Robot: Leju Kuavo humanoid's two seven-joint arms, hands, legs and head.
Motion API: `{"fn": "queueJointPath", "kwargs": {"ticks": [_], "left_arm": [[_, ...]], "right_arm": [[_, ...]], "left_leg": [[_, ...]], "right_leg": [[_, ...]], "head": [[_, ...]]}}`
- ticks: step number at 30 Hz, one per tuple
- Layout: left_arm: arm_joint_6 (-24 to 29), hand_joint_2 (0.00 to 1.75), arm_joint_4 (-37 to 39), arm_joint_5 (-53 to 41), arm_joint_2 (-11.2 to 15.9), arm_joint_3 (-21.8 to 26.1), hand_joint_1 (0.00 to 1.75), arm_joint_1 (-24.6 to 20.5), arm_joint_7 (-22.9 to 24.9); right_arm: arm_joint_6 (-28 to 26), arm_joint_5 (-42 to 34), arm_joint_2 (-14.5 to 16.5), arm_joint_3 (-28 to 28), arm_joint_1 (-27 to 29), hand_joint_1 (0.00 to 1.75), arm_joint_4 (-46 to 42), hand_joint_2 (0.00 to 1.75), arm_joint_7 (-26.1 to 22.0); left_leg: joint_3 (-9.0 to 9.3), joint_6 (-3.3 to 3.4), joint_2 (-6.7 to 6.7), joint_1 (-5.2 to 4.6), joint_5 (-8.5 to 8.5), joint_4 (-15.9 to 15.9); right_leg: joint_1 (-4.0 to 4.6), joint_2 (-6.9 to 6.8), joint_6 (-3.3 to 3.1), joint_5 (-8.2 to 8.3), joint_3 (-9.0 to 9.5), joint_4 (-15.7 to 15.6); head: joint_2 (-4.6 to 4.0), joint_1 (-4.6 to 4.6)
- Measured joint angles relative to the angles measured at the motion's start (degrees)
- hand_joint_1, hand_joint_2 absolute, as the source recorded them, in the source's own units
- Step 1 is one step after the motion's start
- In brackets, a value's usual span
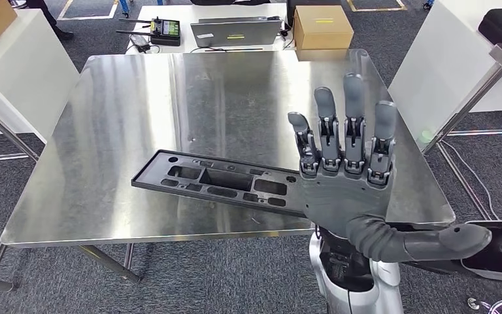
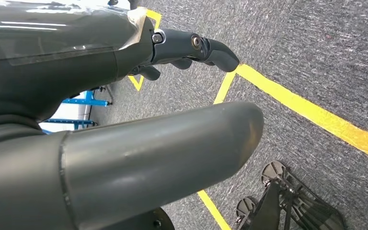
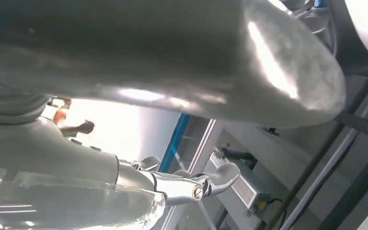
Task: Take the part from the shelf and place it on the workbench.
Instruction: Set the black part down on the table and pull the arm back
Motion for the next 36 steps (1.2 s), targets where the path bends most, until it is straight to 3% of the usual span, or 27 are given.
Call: {"fn": "queueJointPath", "kwargs": {"ticks": [2, 4, 7, 8, 9, 10, 12, 13, 15, 18, 20, 22, 23, 24, 25, 26, 28, 30, 33, 34, 36], "left_arm": [[-0.7, 0.0, 0.0, -0.2, 0.01, 0.01, 0.0, -0.05, 0.0], [-1.42, 0.0, 0.0, -0.52, -0.05, 0.01, 0.0, -0.15, 0.0], [-2.13, 0.0, 0.0, -1.17, -0.06, -0.01, 0.0, -0.22, 0.0], [-2.23, 0.0, 0.0, -1.38, -0.05, -0.02, 0.0, -0.23, 0.0], [-2.3, 0.0, 0.0, -1.51, -0.05, -0.03, 0.0, -0.24, 0.0], [-2.35, 0.0, 0.0, -1.6, -0.05, -0.04, 0.0, -0.25, 0.0], [-2.49, 0.0, -0.03, -1.63, -0.01, -0.05, 0.0, -0.34, 0.0], [-2.61, 0.0, -0.07, -1.66, 0.05, -0.06, 0.0, -0.43, 0.0], [-2.88, 0.0, -0.14, -1.71, 0.19, -0.08, 0.0, -0.62, 0.0], [-3.27, 0.0, -0.14, -1.76, 0.22, -0.1, 0.0, -0.72, 0.0], [-3.53, 0.0, -0.13, -1.83, 0.25, -0.13, 0.0, -0.78, 0.0], [-3.69, 0.0, -0.13, -2.01, 0.26, -0.19, 0.0, -0.92, 0.0], [-3.74, 0.0, -0.13, -2.1, 0.27, -0.22, 0.0, -0.96, 0.0], [-3.75, 0.0, -0.13, -2.18, 0.27, -0.26, 0.0, -0.98, 0.01], [-3.77, 0.0, -0.13, -2.21, 0.27, -0.31, 0.0, -0.98, 0.01], [-3.81, 0.0, -0.14, -2.24, 0.27, -0.38, 0.0, -1.02, 0.02], [-3.9, 0.0, -0.21, -2.28, 0.32, -0.56, 0.0, -1.28, 0.02], [-3.99, 0.0, -0.3, -2.31, 0.39, -0.79, 0.0, -1.62, 0.02], [-4.32, 0.0, -0.46, -2.31, 0.6, -1.01, 0.0, -1.98, 0.03], [-4.53, 0.0, -0.52, -2.32, 0.67, -1.04, 0.0, -2.15, 0.03], [-5.05, 0.0, -0.59, -2.37, 0.73, -1.17, 0.0, -2.45, 0.04]], "right_arm": [[-0.34, 1.25, -0.4, 0.04, 0.84, 0.0, -0.43, 0.0, -1.13], [-0.5, 2.28, -1.12, 0.03, 1.91, 0.0, -0.66, 0.0, -2.59], [-0.55, 3.22, -2.54, -0.11, 3.59, 0.0, -0.68, 0.0, -4.35], [-0.51, 3.42, -2.94, -0.18, 4.14, 0.0, -0.68, 0.0, -4.79], [-0.45, 3.62, -3.27, -0.23, 4.58, 0.0, -0.67, 0.0, -5.14], [-0.39, 3.81, -3.54, -0.26, 4.88, 0.0, -0.67, 0.0, -5.4], [-0.32, 4.02, -3.89, -0.27, 5.12, 0.0, -0.68, 0.0, -5.67], [-0.33, 4.08, -4.01, -0.28, 5.22, 0.0, -0.69, 0.0, -5.72], [-0.4, 4.12, -4.21, -0.33, 5.42, 0.0, -0.75, 0.0, -5.83], [-0.64, 4.2, -4.35, -0.4, 5.56, 0.0, -0.86, 0.0, -5.94], [-0.73, 4.28, -4.39, -0.44, 5.6, 0.0, -0.93, 0.0, -5.96], [-0.83, 4.35, -4.43, -0.46, 5.75, 0.0, -0.97, 0.0, -5.98], [-0.86, 4.39, -4.45, -0.48, 5.84, 0.0, -0.97, 0.0, -5.98], [-0.9, 4.43, -4.48, -0.48, 5.91, 0.0, -0.97, 0.0, -5.99], [-0.92, 4.46, -4.5, -0.49, 5.95, 0.0, -0.97, 0.0, -6.0], [-0.93, 4.5, -4.51, -0.49, 5.97, 0.0, -0.97, 0.0, -6.02], [-1.02, 4.67, -4.52, -0.5, 5.95, 0.0, -1.02, 0.0, -6.1], [-1.16, 4.92, -4.52, -0.51, 5.9, 0.0, -1.09, 0.0, -6.21], [-1.27, 5.01, -4.54, -0.5, 5.85, 0.0, -1.13, 0.0, -6.33], [-1.28, 5.0, -4.57, -0.5, 5.84, 0.0, -1.14, 0.0, -6.35], [-1.33, 4.99, -4.74, -0.48, 5.85, 0.0, -1.14, 0.0, -6.38]], "left_leg": [[0.23, 0.54, 0.13, 0.14, 0.42, -0.41], [0.53, 1.12, 0.4, 0.52, 1.06, -1.13], [0.36, 1.3, 0.73, 0.72, 1.41, -1.39], [0.2, 1.19, 0.81, 0.75, 1.51, -1.38], [0.03, 1.0, 0.87, 0.82, 1.65, -1.36], [-0.13, 0.77, 0.91, 0.95, 1.81, -1.34], [-0.43, 0.12, 0.88, 1.22, 2.18, -1.18], [-0.6, -0.29, 0.8, 1.28, 2.39, -1.1], [-0.89, -1.13, 0.6, 1.12, 2.82, -0.85], [-1.57, -2.17, 0.58, 1.42, 2.67, -0.33], [-3.14, -2.46, 1.08, 1.73, -1.19, 3.45], [-5.53, -2.65, 1.39, 1.74, -6.6, 11.07], [-6.27, -2.71, 1.4, 1.73, -8.14, 14.4], [-6.22, -2.66, 1.4, 1.73, -8.5, 16.18], [-5.09, -2.48, 1.41, 1.72, -7.79, 15.84], [-2.84, -2.18, 1.45, 1.68, -6.5, 13.36], [3.29, -1.37, 1.73, 1.39, -4.85, 5.12], [6.7, -0.87, 2.01, 0.84, -4.72, -0.05], [6.28, -0.05, 2.13, 0.4, -3.61, -1.22], [5.82, 0.39, 2.24, 0.46, -2.91, -1.5], [4.56, 0.97, 2.46, 0.64, -1.46, -1.85]], "right_leg": [[0.05, -0.02, 0.29, -0.03, 0.0, 0.05], [0.2, -0.14, 0.31, -1.68, -0.82, 2.19], [-0.07, -0.25, -0.02, -7.02, -4.71, 12.44], [-0.27, -0.26, 0.22, -8.04, -5.59, 15.16], [-0.48, -0.28, 0.7, -8.19, -5.51, 15.9], [-0.72, -0.3, 1.37, -7.46, -4.24, 14.26], [-1.28, -0.27, 2.67, -5.14, 0.79, 5.96], [-1.28, -0.03, 2.85, -4.05, 2.84, 2.69], [-1.11, 0.48, 2.3, -3.32, 4.16, 0.0], [-1.15, 0.51, 0.52, -2.56, 3.24, 0.43], [-1.12, 0.17, -0.89, -1.64, 2.36, 0.39], [-0.61, -0.17, -1.79, -0.69, 1.2, 0.45], [-0.33, -0.32, -1.98, -0.23, 0.57, 0.48], [-0.08, -0.44, -2.05, 0.24, -0.04, 0.5], [0.13, -0.5, -2.05, 0.68, -0.61, 0.52], [0.32, -0.54, -1.98, 1.12, -1.14, 0.53], [0.65, -0.61, -1.69, 1.95, -1.91, 0.6], [0.76, -0.84, -1.1, 2.68, -2.2, 0.57], [0.53, -1.08, 0.02, 3.31, -2.56, 0.58], [0.5, -1.06, 0.09, 2.43, -3.06, 1.36], [0.35, -1.0, -0.4, -1.99, -4.75, 6.03]], "head": [[0.0, -0.01], [0.0, 0.09], [0.0, 0.25], [0.0, 0.25], [0.0, 0.25], [0.0, 0.25], [0.0, 0.26], [0.0, 0.24], [0.0, 0.2], [0.0, 0.13], [0.0, 0.07], [0.0, 0.03], [0.0, 0.02], [0.0, 0.03], [0.0, 0.03], [0.0, 0.02], [0.0, 0.03], [0.0, 0.11], [0.0, 0.14], [0.0, 0.19], [0.0, 0.29]]}}
